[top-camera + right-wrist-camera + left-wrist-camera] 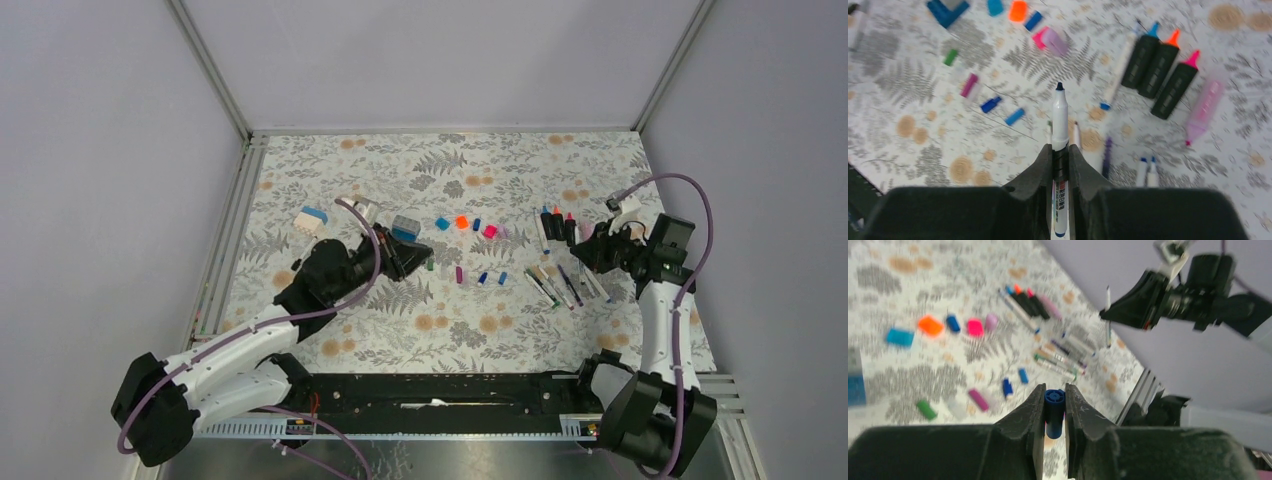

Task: Open the pen caps
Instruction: Place the pen at the center of the board.

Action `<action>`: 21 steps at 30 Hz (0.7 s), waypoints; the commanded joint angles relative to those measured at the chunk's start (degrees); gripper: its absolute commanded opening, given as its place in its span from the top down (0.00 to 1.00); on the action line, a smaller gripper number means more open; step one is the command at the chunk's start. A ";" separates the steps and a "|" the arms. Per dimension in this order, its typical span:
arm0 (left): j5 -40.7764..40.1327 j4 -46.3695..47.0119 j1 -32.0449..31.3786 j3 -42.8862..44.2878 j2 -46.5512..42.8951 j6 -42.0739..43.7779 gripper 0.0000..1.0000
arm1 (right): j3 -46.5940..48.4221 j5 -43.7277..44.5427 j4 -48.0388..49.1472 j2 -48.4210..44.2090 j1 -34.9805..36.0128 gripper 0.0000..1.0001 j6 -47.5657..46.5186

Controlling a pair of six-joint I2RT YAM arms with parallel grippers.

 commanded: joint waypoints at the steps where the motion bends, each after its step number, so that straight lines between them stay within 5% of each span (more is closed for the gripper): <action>1: 3.20 2.47 0.03 -4.98 -2.03 -2.10 1.00 | 4.17 13.45 -6.87 3.55 -0.30 1.00 -9.32; 11: 5.23 6.76 0.00 -11.37 -2.16 -1.11 1.00 | 8.59 26.14 -9.52 14.15 -4.43 1.00 -17.45; 21: 2.70 4.92 0.02 -13.20 -5.36 1.02 1.00 | 13.08 27.73 -10.92 27.26 -6.72 0.94 -23.05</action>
